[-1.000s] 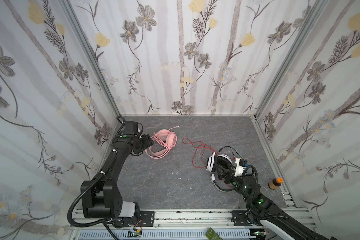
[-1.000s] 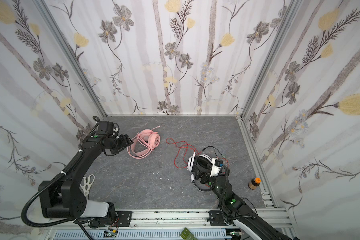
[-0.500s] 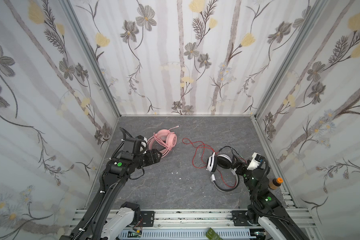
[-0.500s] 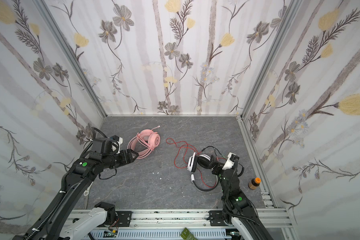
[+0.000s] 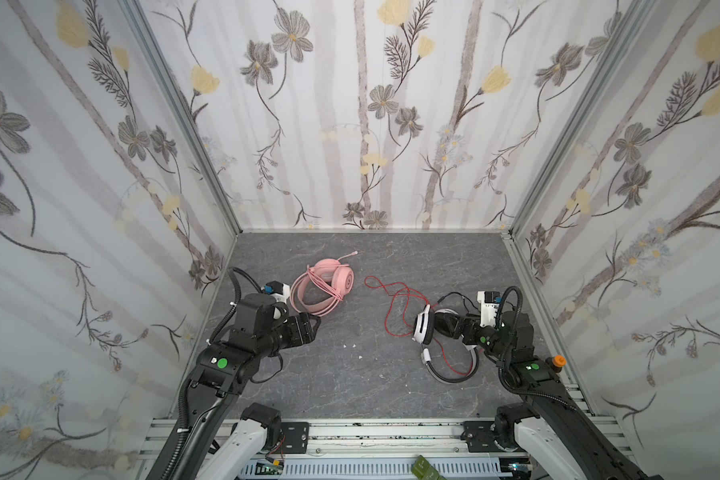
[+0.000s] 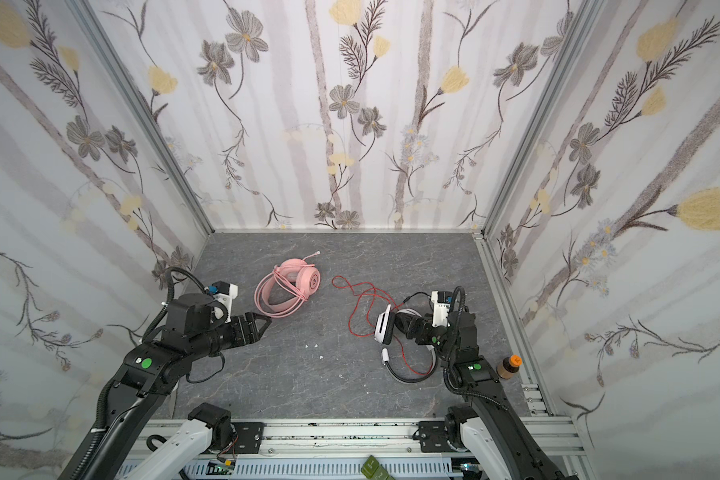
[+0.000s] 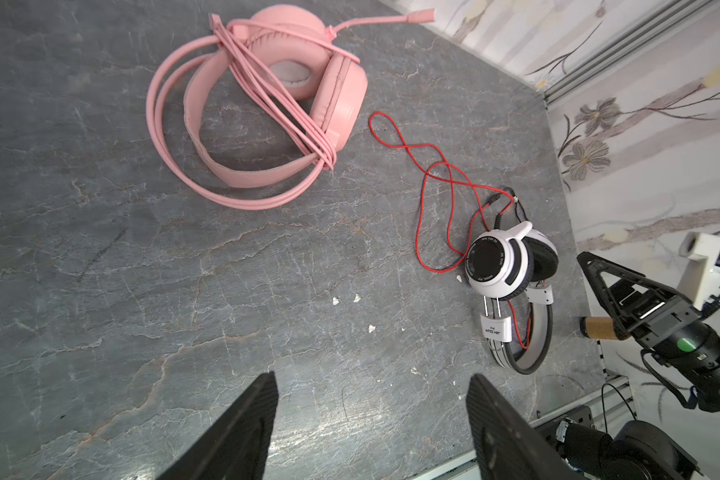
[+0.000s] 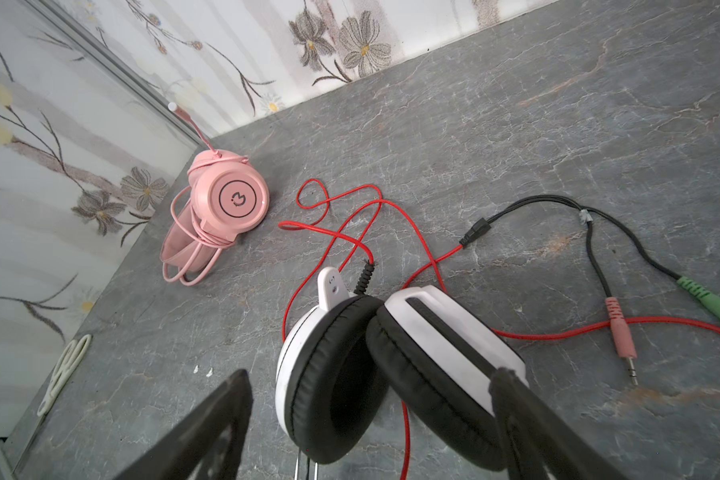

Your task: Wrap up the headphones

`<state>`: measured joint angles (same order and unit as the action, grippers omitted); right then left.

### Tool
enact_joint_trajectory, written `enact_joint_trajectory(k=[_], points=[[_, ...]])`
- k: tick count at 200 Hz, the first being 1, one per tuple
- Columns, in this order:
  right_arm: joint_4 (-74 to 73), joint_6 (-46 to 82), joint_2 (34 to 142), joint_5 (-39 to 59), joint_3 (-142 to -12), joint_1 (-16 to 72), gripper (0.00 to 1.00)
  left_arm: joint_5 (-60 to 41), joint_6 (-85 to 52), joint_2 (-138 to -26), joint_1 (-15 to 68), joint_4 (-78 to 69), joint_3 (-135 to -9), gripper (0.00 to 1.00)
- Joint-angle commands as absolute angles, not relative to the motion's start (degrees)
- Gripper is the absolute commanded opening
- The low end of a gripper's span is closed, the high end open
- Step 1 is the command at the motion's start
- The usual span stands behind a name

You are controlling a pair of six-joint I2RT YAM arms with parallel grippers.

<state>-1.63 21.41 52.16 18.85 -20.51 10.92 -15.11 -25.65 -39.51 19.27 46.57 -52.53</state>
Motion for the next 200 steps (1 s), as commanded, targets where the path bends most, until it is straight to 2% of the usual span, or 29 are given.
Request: enact_joint_trajectory(k=[1, 46, 120, 157, 187, 200], points=[[0.00, 18.37, 54.63, 20.57, -21.84, 10.90, 0.89, -13.73, -23.29, -37.00, 19.36, 47.15, -52.20, 0.74], [3.41, 17.39, 66.02, 19.38, -24.51, 11.16, 0.88, -12.72, -23.56, -34.10, 19.32, 45.76, -51.28, 0.74], [5.76, 14.61, 77.51, 13.31, -32.62, 11.84, 0.91, -12.60, -23.55, -35.12, 19.10, 45.70, -51.25, 0.74], [8.51, 11.92, 85.09, 10.79, -37.56, 17.09, 0.91, -11.60, -23.73, -34.72, 19.13, 46.05, -51.23, 0.75], [9.76, 12.37, 87.97, 7.74, -40.10, 20.78, 0.85, -11.40, -23.86, -34.62, 19.14, 45.74, -51.07, 0.75], [8.92, 13.69, 88.02, 7.36, -39.92, 20.91, 0.77, -11.60, -23.91, -34.95, 19.15, 45.73, -51.04, 0.75]])
